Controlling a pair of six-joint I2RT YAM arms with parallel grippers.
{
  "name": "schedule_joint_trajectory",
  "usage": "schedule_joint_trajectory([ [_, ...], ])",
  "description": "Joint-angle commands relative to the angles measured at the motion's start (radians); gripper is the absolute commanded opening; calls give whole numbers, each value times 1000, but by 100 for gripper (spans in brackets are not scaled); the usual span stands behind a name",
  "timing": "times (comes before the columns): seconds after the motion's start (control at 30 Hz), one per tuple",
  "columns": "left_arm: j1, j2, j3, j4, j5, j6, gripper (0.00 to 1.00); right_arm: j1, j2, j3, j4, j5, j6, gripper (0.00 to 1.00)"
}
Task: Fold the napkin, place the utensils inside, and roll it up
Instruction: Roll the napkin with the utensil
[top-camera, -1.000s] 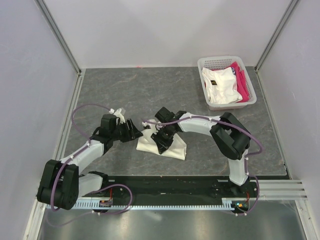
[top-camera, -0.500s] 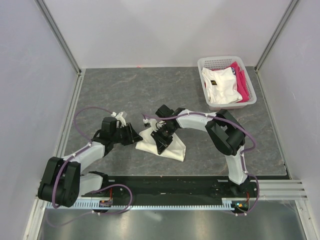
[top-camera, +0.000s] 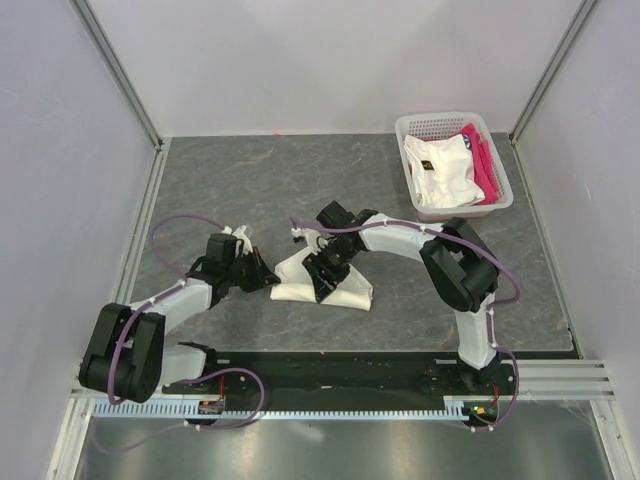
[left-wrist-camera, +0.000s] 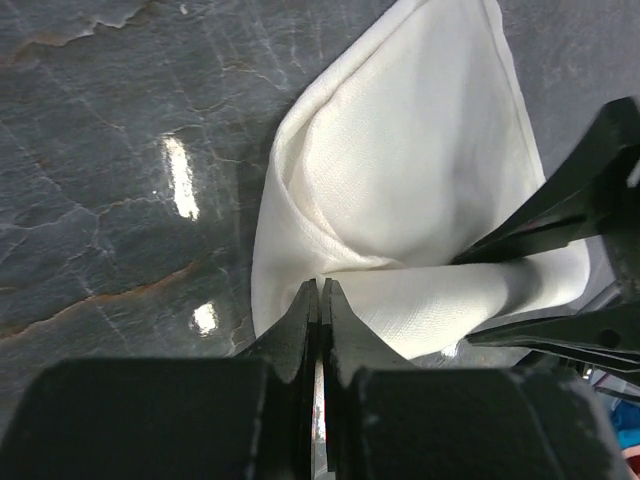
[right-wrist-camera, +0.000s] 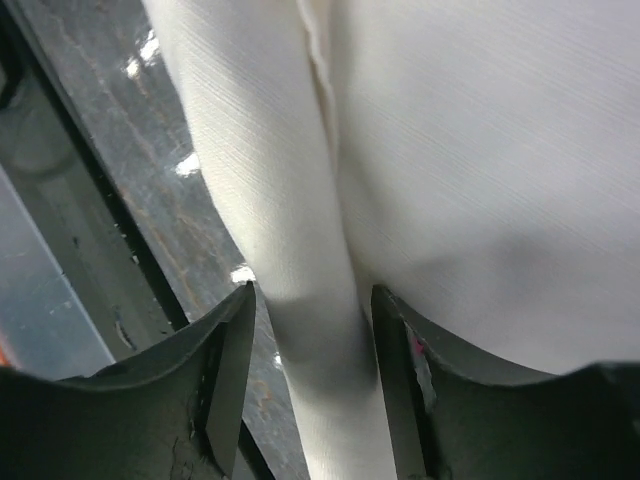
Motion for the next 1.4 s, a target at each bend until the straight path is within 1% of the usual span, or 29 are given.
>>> schedule_joint_trajectory([
  [0.0, -1, 32, 46, -39, -61, 11, 2, -16, -110, -3, 16, 129, -16, 60],
  [0.07, -1, 38, 51, -39, -57, 13, 2, -10, -145, -16, 40, 158, -16, 63],
  [0.17, -1, 52, 61, -39, -55, 17, 2, 19, -225, -61, 100, 247, -19, 66],
  [0.2, -1, 61, 67, -39, -54, 22, 2, 36, -264, -94, 120, 324, -22, 66],
  [0.23, -1, 68, 71, -39, -51, 20, 2, 51, -283, -111, 139, 360, -36, 67],
  [0.3, -1, 79, 80, -39, -47, 23, 2, 122, -329, -157, 195, 460, -47, 68],
  [0.33, -1, 90, 83, -39, -46, 25, 2, 151, -340, -171, 229, 562, -72, 69],
  [0.37, -1, 93, 84, -64, -44, 23, 2, 207, -357, -187, 248, 613, -82, 70],
  [0.4, -1, 98, 89, -66, -46, 25, 2, 229, -360, -209, 260, 641, -94, 70],
  [0.43, -1, 102, 89, -70, -49, 23, 2, 249, -361, -217, 287, 722, -97, 70],
  [0.53, -1, 108, 97, -73, -44, 28, 2, 292, -351, -246, 343, 817, -109, 70],
  [0.73, -1, 119, 106, -73, -41, 31, 2, 318, -294, -253, 380, 845, -155, 71],
  [0.97, -1, 144, 120, -81, -35, 33, 2, 318, -257, -245, 395, 762, -163, 70],
  [1.17, -1, 147, 126, -82, -32, 39, 2, 315, -217, -239, 398, 773, -168, 70],
  [1.37, -1, 154, 138, -84, -24, 40, 2, 285, -182, -236, 395, 742, -162, 67],
])
